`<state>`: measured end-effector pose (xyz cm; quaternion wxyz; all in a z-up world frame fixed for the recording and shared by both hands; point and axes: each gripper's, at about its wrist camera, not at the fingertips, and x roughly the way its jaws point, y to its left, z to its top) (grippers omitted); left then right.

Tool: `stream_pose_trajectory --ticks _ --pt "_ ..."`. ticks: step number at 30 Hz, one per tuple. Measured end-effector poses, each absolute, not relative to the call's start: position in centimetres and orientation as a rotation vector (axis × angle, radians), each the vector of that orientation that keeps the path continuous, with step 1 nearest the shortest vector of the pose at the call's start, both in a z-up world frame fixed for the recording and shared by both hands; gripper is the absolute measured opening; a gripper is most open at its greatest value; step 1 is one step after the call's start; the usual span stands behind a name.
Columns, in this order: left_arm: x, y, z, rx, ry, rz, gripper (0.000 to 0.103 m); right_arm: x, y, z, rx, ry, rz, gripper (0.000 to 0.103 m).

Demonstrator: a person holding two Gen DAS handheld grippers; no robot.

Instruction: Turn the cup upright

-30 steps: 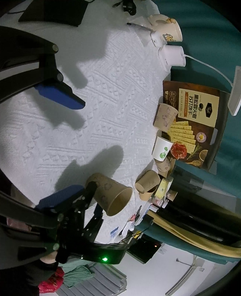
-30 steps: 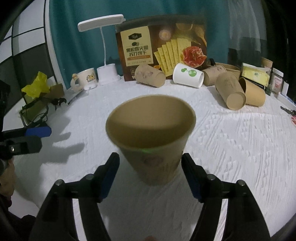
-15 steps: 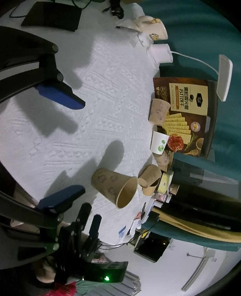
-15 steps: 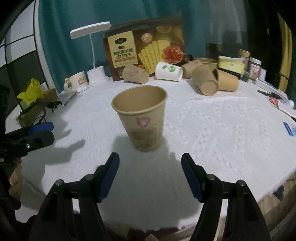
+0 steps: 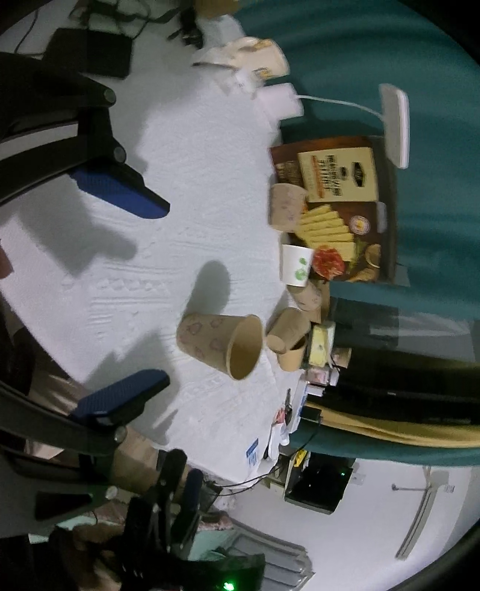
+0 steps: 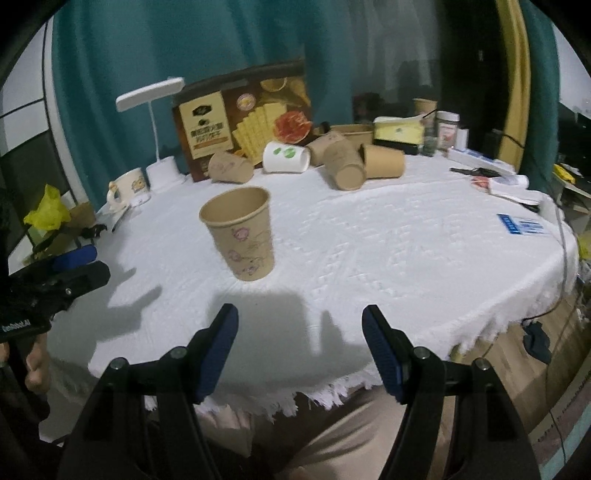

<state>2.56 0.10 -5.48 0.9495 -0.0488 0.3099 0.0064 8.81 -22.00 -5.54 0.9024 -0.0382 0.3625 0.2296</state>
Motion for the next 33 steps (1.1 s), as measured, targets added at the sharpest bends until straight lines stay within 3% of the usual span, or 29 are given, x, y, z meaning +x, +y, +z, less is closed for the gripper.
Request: stream_pose_trajectory --ticks 11,20,23,33 --pt "1.7 -1.3 -0.3 -0.005 0.463 0.033 0.084 6.4 -24.3 1.7 -0.06 0.604 0.407 0.068" --pt "-0.2 -1.1 4.3 -0.006 0.306 0.024 0.085 3.9 -24.8 7.5 -0.06 0.454 0.389 0.076" --pt "-1.0 -0.6 5.5 -0.024 0.251 0.025 0.091 2.9 -24.6 8.9 -0.058 0.396 0.398 0.082" --pt "-1.7 1.2 5.4 -0.021 0.243 0.057 0.095 2.2 -22.0 9.3 -0.05 0.363 0.425 0.087"
